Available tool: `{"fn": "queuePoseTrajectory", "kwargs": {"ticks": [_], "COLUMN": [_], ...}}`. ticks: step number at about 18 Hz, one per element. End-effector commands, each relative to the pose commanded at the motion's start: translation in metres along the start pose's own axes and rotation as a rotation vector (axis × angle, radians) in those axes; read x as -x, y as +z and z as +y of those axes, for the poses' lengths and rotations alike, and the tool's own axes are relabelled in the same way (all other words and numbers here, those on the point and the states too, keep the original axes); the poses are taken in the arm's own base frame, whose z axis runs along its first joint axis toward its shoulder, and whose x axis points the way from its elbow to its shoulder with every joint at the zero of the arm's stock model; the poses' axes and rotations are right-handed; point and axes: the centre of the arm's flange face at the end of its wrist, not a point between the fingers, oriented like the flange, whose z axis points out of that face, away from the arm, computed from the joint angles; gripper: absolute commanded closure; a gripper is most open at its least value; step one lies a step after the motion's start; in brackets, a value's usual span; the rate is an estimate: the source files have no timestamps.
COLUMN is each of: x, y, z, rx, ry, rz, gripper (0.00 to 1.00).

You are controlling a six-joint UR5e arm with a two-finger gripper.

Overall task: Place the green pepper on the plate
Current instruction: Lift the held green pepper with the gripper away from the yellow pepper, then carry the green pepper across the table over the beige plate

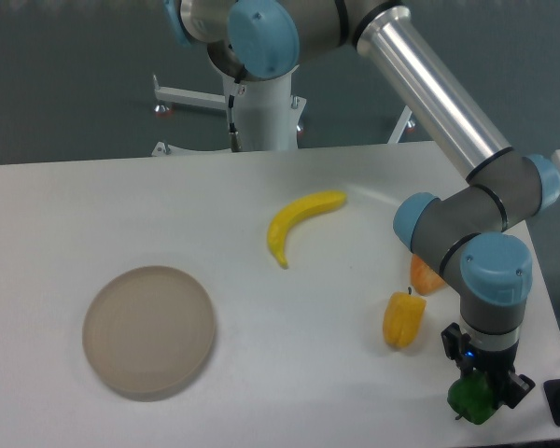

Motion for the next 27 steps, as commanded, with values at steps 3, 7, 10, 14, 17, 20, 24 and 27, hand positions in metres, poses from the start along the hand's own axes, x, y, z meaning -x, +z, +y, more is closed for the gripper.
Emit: {"fn": "queuePoseTrajectory", "kwargs": {"ticks": [3, 7, 10, 14, 17, 20, 24, 27], "x": [-0.001, -0.001, -0.001, -0.009, -0.022, -0.048, -0.100, -0.143], "y": [0.000, -0.005, -0.008, -0.016, -0.031, -0.048, -0.074, -0.103], "z": [-0.001, -0.002, -0.006, -0.016, -0.024, -0.044, -0.074, -0.106], "rx": [0.000, -0.001, -0.002, -0.004, -0.006, -0.009, -0.018, -0.021], "ry": [0.000, -0.011, -0.007, -0.007, -0.032, -0.069, -0.124, -0.194], "rz": [0.002, -0.003, -0.006, 0.001, 0.015, 0.044, 0.100, 0.125], "gripper": [0.58, 0.58, 0.58, 0.58, 0.58, 0.58, 0.58, 0.58]}}
